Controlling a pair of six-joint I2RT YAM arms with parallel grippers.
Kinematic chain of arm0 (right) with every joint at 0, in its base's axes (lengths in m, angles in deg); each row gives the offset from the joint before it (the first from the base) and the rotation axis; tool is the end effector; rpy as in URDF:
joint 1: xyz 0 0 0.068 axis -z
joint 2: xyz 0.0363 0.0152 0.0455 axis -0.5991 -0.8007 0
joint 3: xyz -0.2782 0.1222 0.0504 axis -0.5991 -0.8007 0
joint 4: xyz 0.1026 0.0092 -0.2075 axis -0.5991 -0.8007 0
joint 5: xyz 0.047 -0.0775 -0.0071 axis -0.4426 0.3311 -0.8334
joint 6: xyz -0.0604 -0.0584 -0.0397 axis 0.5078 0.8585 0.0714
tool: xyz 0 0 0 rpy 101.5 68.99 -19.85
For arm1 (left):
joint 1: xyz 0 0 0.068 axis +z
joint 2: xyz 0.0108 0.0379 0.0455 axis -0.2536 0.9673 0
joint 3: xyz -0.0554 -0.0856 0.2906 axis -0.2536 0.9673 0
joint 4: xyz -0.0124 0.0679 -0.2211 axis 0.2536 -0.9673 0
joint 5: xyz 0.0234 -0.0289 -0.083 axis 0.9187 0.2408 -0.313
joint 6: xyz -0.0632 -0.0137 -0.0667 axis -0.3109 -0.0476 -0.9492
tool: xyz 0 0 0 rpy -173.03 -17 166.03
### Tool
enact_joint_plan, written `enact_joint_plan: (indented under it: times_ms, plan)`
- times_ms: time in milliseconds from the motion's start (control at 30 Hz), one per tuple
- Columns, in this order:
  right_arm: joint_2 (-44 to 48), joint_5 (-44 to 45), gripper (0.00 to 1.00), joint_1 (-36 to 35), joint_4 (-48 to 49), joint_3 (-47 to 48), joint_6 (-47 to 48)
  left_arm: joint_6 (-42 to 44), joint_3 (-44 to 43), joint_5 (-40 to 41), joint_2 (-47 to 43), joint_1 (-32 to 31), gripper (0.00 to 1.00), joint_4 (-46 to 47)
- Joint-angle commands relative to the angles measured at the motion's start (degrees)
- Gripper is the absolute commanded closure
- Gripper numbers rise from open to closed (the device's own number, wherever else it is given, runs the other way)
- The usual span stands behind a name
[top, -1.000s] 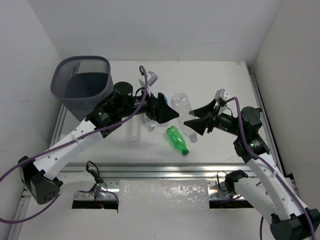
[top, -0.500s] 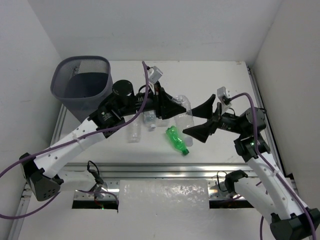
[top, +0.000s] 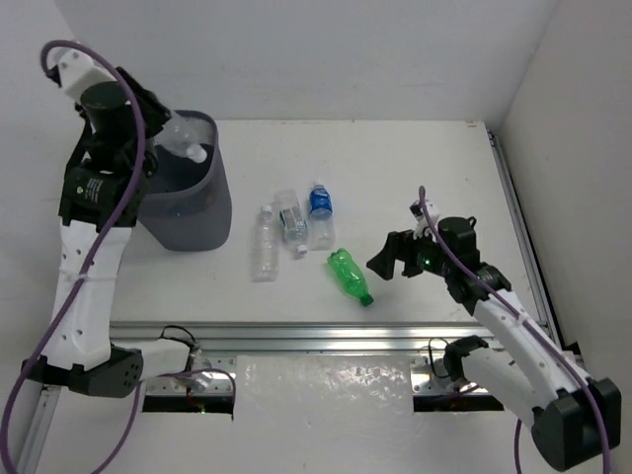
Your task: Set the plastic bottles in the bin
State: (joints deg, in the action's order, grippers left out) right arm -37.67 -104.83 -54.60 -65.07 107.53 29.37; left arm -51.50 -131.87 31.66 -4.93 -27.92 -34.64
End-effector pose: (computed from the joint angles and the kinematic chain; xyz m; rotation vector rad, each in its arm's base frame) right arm 0.1526 0.0823 0.2620 -0.1215 2.1413 0.8464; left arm 0.2155 -0.0031 0.5461 -0.5847 1.5527 -0.0048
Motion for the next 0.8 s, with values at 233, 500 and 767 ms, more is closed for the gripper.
enact_joint_plan:
  times_ms: [233, 500, 767]
  plan:
    - [-24.6, 13.6, 0.01, -14.4, 1.6, 5.7, 5.0, 0.5, 1.7, -3.7, 9.1, 17.6, 0.01, -3.0]
    - [-39.1, 19.4, 0.39, -17.4, 6.5, 9.2, 6.3, 0.9, 4.2, -18.4, 7.8, 18.3, 0.00, -1.0]
    - [-15.0, 13.8, 0.83, -17.0, 17.0, -4.7, -1.4, -0.8, 24.1, -56.1, -3.2, -2.7, 0.00, 17.9]
